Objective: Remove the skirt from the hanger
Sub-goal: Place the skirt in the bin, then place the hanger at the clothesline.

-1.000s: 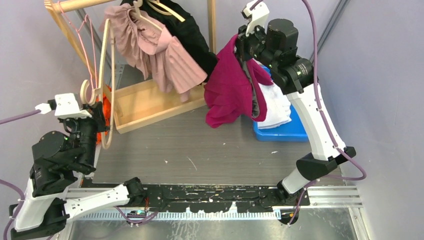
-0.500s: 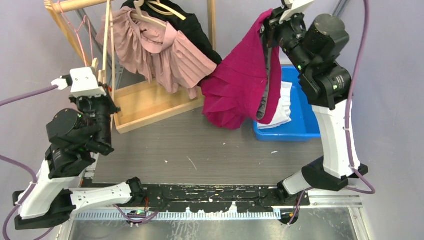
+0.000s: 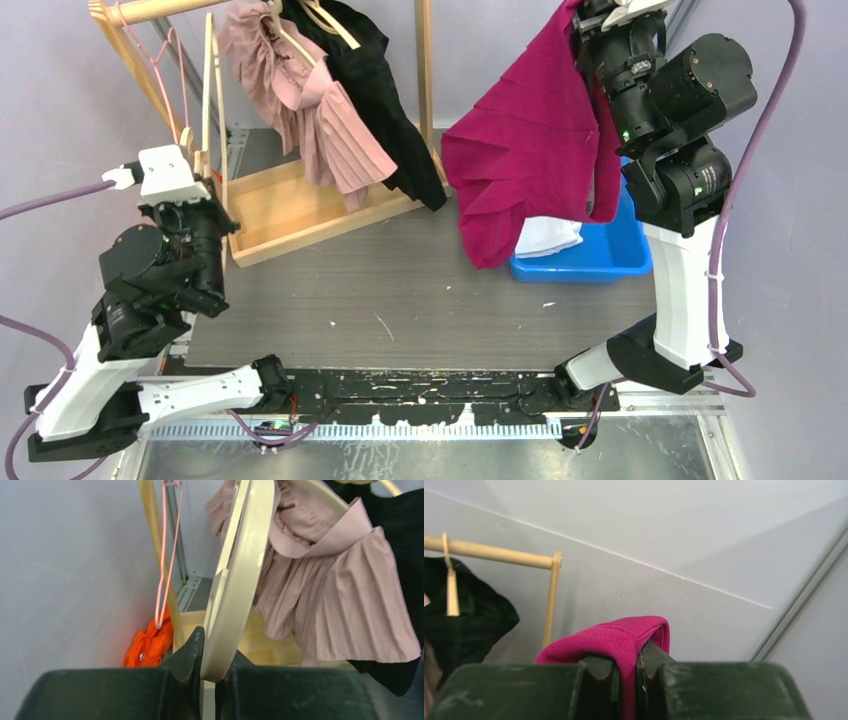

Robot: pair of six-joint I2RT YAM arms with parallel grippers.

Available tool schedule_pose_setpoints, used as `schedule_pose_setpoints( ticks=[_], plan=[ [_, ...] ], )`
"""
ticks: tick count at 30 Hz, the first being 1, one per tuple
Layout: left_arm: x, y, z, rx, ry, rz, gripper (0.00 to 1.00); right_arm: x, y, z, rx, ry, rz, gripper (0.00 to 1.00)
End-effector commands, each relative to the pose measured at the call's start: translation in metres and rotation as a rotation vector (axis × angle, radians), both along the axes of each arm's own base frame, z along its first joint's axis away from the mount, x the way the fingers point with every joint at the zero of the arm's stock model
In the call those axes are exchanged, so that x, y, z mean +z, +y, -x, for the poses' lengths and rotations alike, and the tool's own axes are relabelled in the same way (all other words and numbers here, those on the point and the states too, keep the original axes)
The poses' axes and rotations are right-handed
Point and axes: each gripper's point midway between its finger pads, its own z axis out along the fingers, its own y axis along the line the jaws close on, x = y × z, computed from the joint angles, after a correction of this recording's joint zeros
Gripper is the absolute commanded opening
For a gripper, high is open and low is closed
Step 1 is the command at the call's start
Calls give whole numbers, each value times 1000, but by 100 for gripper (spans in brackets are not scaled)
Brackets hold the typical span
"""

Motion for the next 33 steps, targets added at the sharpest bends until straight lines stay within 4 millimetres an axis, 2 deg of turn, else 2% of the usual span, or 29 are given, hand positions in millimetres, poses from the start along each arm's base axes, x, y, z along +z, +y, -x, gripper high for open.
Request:
schedule_pose_setpoints(
  ticks=[1, 8, 11, 15, 21, 23, 25, 29, 33],
  plan=[
    [-16, 21, 11, 51, -3, 97, 0, 68, -33, 26, -117, -258, -84, 16],
    [-17, 21, 11, 66, 12, 72, 0, 68, -43, -2, -154, -266, -131, 18],
    [-19, 23, 12, 67, 11, 75, 0, 63, -53, -18, -177, -258, -151, 18],
    [-21, 25, 13, 74, 18, 64, 0, 61, -83, -37, -227, -272, -212, 19],
    [-20, 25, 13, 74, 17, 65, 0, 59, -131, -49, -310, -290, -246, 19],
    [-21, 24, 12, 75, 18, 62, 0, 48, -137, -60, -307, -258, -252, 18],
    [-23, 22, 11, 73, 20, 60, 0, 29, -143, -77, -314, -204, -251, 18],
    [-23, 20, 10, 72, 23, 54, 0, -29, -139, -118, -272, -60, -275, 17],
    [-20, 17, 9, 67, 29, 46, 0, -92, -120, -156, -163, 86, -357, 16]
  ],
)
